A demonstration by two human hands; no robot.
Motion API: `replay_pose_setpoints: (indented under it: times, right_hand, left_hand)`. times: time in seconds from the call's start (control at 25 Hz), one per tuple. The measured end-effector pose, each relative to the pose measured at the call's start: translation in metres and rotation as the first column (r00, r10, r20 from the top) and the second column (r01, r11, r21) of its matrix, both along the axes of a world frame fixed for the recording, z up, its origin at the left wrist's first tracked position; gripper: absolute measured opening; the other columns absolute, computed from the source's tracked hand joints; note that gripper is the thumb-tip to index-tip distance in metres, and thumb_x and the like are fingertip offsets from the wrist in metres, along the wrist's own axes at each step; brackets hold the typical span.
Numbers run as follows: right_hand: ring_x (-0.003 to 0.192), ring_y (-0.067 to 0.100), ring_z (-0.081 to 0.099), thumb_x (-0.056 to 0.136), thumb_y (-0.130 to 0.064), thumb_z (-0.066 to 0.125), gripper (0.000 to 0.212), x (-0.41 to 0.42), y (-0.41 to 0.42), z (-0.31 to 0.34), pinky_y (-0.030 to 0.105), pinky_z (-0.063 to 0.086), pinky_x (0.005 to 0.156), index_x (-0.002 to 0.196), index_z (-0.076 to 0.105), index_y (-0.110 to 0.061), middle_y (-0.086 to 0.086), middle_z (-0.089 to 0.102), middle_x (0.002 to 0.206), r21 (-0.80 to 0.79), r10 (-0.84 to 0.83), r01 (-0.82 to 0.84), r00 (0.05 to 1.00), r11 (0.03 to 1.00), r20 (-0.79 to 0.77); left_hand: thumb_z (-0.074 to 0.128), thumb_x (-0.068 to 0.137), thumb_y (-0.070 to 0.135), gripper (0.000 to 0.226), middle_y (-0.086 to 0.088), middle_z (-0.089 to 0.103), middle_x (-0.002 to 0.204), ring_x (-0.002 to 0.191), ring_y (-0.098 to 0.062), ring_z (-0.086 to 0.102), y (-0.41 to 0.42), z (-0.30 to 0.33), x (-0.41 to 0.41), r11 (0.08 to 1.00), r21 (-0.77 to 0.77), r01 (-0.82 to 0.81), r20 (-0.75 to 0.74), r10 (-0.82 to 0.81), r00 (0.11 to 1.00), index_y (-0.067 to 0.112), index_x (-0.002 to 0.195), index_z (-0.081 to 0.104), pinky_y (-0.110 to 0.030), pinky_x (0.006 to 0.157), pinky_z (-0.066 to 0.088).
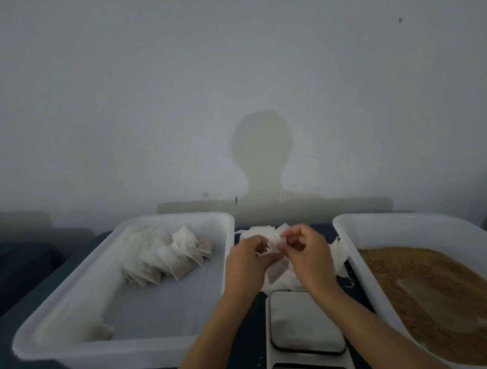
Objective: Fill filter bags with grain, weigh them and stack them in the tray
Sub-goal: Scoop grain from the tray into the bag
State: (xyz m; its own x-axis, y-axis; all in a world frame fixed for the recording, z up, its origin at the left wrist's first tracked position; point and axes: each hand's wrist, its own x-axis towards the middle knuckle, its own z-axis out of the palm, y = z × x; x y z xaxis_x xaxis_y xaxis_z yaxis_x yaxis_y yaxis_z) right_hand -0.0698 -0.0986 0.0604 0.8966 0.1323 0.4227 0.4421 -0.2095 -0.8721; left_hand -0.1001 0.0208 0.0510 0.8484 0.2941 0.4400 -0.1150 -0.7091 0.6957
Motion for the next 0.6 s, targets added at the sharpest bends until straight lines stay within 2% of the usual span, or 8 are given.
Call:
replay_pose_setpoints:
  times: [0.08, 0.16, 0.28, 0.4, 0.52, 0.6]
  right_hand:
    - [0.08, 0.004, 0.062, 0.085, -0.007, 0.068, 0.012, -0.005, 0.023, 0.014, 0.009, 0.047, 0.069, 0.088, 0.062, -0.016, -0.005, 0.066, 0.085, 0.025, 0.056, -0.057, 0.997, 0.998, 0.043]
    - [0.081, 0.004, 0.062, 0.085, -0.007, 0.067, 0.011, -0.011, 0.05, 0.02, 0.01, 0.047, 0.07, 0.089, 0.061, -0.016, -0.006, 0.065, 0.085, 0.039, 0.126, -0.128, 0.991, 0.991, 0.049]
    - [0.081, 0.002, 0.06, 0.085, -0.006, 0.067, 0.015, -0.024, 0.096, 0.01, 0.011, 0.047, 0.071, 0.088, 0.06, -0.019, -0.009, 0.064, 0.086, 0.028, 0.258, -0.258, 0.966, 0.966, 0.015]
    - [0.08, 0.004, 0.061, 0.086, -0.005, 0.065, 0.016, -0.038, 0.14, -0.011, 0.012, 0.049, 0.072, 0.085, 0.059, -0.02, -0.008, 0.064, 0.084, -0.029, 0.39, -0.39, 0.92, 0.92, -0.03]
    - [0.084, 0.018, 0.064, 0.084, -0.003, 0.065, 0.007, -0.048, 0.182, -0.03, 0.032, 0.054, 0.081, 0.087, 0.063, -0.009, 0.004, 0.067, 0.087, -0.128, 0.437, -0.448, 0.893, 0.885, -0.109]
    - [0.087, 0.025, 0.063, 0.084, 0.0, 0.062, 0.009, -0.055, 0.205, -0.036, 0.042, 0.054, 0.084, 0.084, 0.063, -0.009, 0.01, 0.067, 0.09, -0.177, 0.449, -0.485, 0.869, 0.856, -0.21]
  left_hand:
    - [0.069, 0.084, 0.032, 0.015, 0.011, 0.055, 0.065, 0.058, 0.0, 0.047, 0.022, 0.018, -0.014, 0.998, 0.01, -0.07, 0.057, 0.069, 0.996, 0.019, 0.079, 0.063, -0.012, 0.052, 0.033]
    - [0.067, 0.085, 0.033, 0.013, 0.011, 0.057, 0.067, 0.06, -0.001, 0.05, 0.049, 0.027, -0.031, 0.991, 0.03, -0.13, 0.043, 0.129, 0.991, 0.022, 0.08, 0.064, -0.016, 0.054, 0.036]
    - [0.068, 0.082, 0.035, 0.016, 0.008, 0.059, 0.066, 0.06, -0.002, 0.051, 0.097, 0.026, -0.058, 0.967, 0.087, -0.238, -0.059, 0.243, 0.968, 0.028, 0.071, 0.06, -0.019, 0.052, 0.034]
    - [0.067, 0.084, 0.033, 0.015, 0.005, 0.062, 0.067, 0.06, -0.008, 0.053, 0.14, 0.012, -0.082, 0.946, 0.174, -0.275, -0.213, 0.309, 0.927, 0.026, 0.072, 0.061, -0.02, 0.053, 0.035]
    - [0.064, 0.087, 0.029, 0.012, 0.005, 0.067, 0.075, 0.068, -0.009, 0.06, 0.171, -0.005, -0.101, 0.937, 0.202, -0.287, -0.339, 0.341, 0.877, 0.026, 0.076, 0.061, -0.019, 0.057, 0.041]
    - [0.063, 0.088, 0.028, 0.012, 0.007, 0.064, 0.079, 0.067, -0.006, 0.058, 0.187, -0.013, -0.111, 0.919, 0.243, -0.309, -0.43, 0.388, 0.815, 0.028, 0.078, 0.057, -0.016, 0.054, 0.04]
